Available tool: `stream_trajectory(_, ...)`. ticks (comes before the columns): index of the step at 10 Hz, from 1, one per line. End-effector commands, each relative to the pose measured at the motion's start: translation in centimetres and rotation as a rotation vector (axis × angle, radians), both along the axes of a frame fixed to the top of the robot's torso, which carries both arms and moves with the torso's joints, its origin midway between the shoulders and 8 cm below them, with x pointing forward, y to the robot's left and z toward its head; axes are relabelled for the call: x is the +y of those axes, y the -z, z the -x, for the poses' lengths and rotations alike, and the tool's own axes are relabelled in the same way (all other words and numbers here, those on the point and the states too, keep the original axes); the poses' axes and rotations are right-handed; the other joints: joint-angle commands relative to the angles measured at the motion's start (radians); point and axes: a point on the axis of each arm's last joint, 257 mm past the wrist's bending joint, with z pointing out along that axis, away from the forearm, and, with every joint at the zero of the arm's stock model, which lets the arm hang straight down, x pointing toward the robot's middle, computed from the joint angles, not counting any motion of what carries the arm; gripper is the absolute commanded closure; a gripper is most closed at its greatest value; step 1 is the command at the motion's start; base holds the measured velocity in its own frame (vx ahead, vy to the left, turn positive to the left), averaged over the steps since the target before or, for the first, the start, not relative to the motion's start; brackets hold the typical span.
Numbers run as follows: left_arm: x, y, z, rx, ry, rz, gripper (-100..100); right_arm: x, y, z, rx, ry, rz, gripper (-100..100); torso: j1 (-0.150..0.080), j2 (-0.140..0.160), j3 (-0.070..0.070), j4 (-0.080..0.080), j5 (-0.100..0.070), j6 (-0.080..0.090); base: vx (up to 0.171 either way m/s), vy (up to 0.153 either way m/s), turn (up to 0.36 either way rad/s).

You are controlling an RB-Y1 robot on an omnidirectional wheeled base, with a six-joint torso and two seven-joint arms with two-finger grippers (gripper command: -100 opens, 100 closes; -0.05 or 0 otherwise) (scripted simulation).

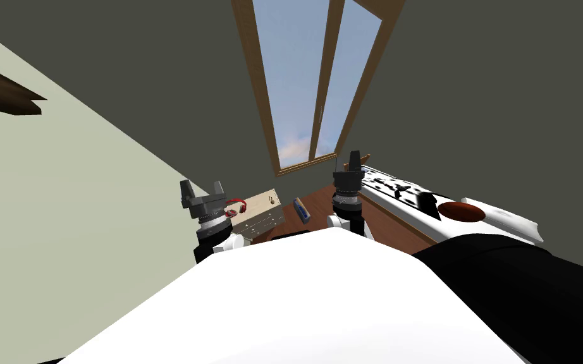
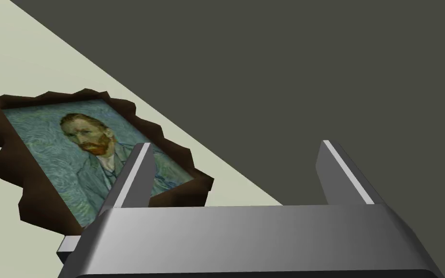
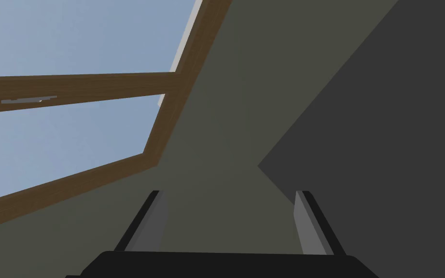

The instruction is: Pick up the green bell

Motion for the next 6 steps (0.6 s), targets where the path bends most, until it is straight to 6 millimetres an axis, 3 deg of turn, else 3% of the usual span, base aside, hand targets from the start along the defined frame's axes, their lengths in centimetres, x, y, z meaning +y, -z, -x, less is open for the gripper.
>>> stream_trajectory(1, -0.7, 1.7, -1.4, 0.055, 0.012, -0.045, -100, 0.0, 0.0, 0.0, 0.000, 0.000, 0.000, 0, 0.000, 0.000, 0.000, 0.000, 0.000, 0.000, -0.006, -0.028, 0.019)
stream_trajectory(6, -2.1, 7.5, -5.2, 0.220, 0.021, -0.147, -100, 0.0, 0.0, 0.0, 0.000, 0.000, 0.000, 0, -0.003, 0.001, 0.001, 0.000, -0.001, 0.000, -0.022, -0.042, 0.022)
